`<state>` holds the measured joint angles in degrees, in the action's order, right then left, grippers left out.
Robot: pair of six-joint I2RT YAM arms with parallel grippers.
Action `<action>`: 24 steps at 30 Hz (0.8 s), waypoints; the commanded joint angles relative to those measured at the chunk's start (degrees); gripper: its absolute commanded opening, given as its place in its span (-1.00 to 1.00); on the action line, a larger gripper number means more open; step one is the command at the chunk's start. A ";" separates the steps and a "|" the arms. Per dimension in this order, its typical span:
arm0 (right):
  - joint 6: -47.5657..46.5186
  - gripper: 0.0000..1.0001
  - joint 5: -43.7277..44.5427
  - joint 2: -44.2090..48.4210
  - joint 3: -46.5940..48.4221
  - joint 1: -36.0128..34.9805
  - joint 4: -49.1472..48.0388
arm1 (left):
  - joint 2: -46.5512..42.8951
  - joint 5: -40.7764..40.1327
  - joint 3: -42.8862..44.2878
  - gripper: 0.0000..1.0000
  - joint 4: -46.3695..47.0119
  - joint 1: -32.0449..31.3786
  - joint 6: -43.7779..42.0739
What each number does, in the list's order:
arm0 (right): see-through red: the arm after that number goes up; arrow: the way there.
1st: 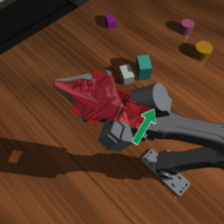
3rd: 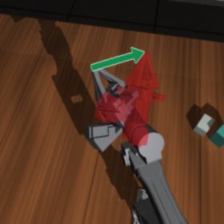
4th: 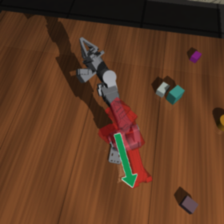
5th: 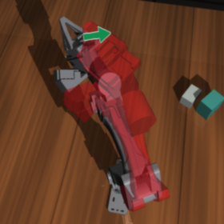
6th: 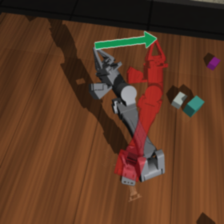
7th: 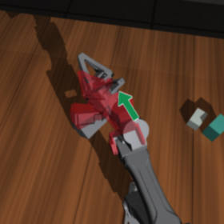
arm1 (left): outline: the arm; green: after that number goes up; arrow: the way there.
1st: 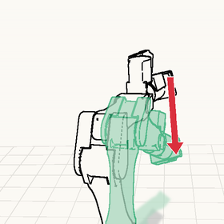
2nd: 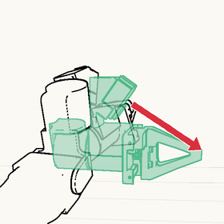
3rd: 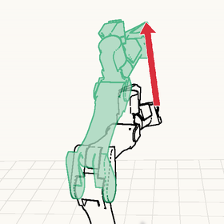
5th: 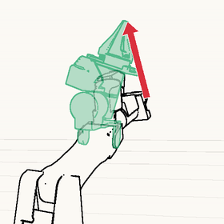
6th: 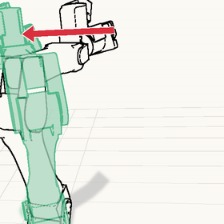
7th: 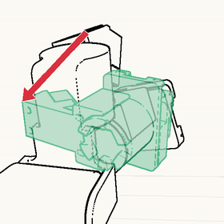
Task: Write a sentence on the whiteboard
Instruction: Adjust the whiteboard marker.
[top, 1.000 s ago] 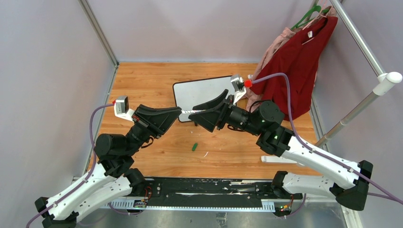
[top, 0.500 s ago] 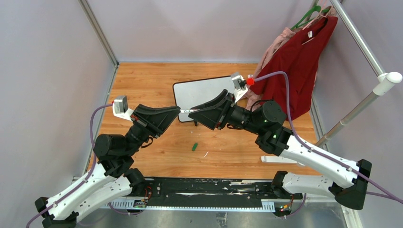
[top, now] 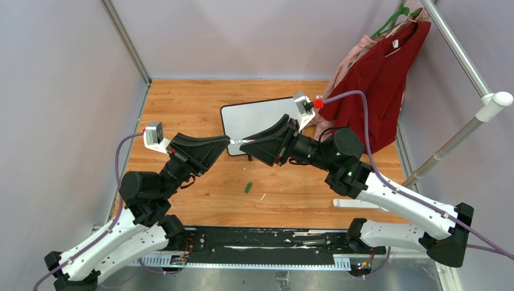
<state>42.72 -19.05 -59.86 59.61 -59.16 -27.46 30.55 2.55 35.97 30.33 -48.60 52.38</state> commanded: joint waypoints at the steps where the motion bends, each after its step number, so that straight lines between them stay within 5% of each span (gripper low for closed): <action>1: -0.33 -0.21 0.26 1.24 2.33 -0.39 -1.45 | 0.10 0.35 0.25 -1.00 1.42 -0.31 -0.17; 11: -3.38 -0.08 2.68 2.46 3.06 -0.43 3.28 | 0.72 1.31 0.42 -1.00 1.30 -0.36 -0.35; 24: -4.14 -0.31 2.13 2.39 3.49 -0.43 4.44 | 1.17 1.52 0.42 -1.00 1.27 -0.36 -0.35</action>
<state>39.51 -16.80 -58.30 61.14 -59.16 -22.06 31.46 3.90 35.97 30.37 -48.60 52.40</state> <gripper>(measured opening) 0.369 0.141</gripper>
